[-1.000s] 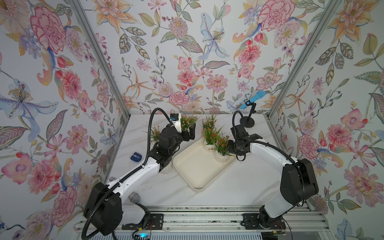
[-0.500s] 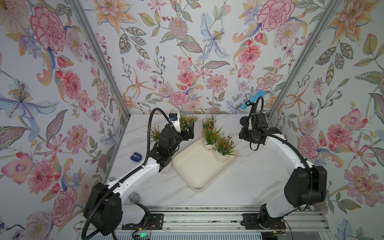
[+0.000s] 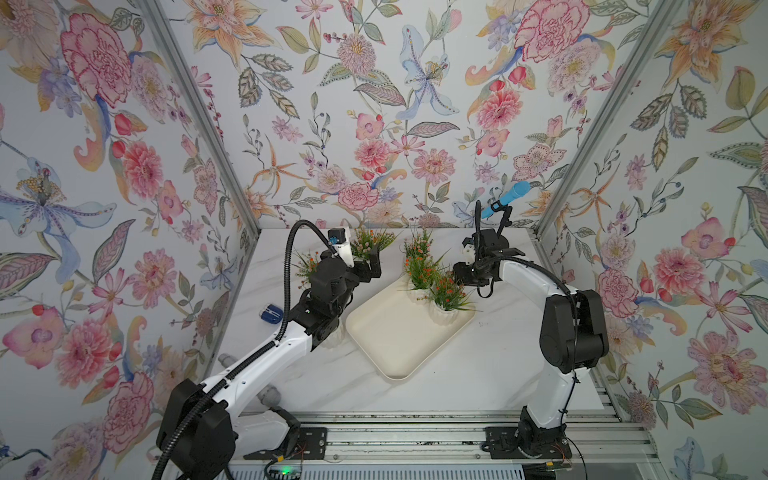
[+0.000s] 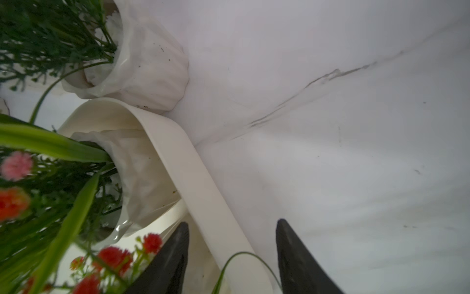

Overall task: Put the potted gypsophila into the storage box
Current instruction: Adjust the storage box at the center of the board.

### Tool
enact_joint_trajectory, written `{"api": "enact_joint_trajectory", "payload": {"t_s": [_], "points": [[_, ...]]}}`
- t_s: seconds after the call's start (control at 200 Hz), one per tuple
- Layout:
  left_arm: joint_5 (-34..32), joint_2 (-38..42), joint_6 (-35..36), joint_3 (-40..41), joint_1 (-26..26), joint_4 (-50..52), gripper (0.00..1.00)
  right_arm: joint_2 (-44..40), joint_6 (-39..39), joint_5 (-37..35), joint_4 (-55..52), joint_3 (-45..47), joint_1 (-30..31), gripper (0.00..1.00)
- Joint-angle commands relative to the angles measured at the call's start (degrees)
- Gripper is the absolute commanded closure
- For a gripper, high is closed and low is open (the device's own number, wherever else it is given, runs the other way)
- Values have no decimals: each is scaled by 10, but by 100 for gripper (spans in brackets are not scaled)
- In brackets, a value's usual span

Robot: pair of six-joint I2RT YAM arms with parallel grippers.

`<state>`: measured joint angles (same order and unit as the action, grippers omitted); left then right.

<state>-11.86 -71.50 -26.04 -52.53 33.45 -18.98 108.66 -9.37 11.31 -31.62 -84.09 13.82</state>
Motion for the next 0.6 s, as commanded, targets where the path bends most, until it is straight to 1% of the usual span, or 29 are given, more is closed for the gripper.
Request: {"api": "enact_joint_trajectory", "payload": {"t_s": [0.0, 0.14, 0.3, 0.465, 0.595], "points": [[-21, 13, -6, 11, 8, 8, 0, 18, 45, 13, 0, -22, 16, 45], [-27, 9, -7, 9, 12, 8, 0, 46, 59, -6, -19, -42, 31, 47], [-31, 4, -10, 8, 15, 7, 0, 72, 54, -36, -32, -57, 36, 52], [-34, 1, -12, 8, 16, 7, 0, 68, 43, -47, -36, -47, 26, 62], [-35, -2, -14, 9, 17, 8, 0, 46, 44, -70, -36, -15, 16, 75]]}}
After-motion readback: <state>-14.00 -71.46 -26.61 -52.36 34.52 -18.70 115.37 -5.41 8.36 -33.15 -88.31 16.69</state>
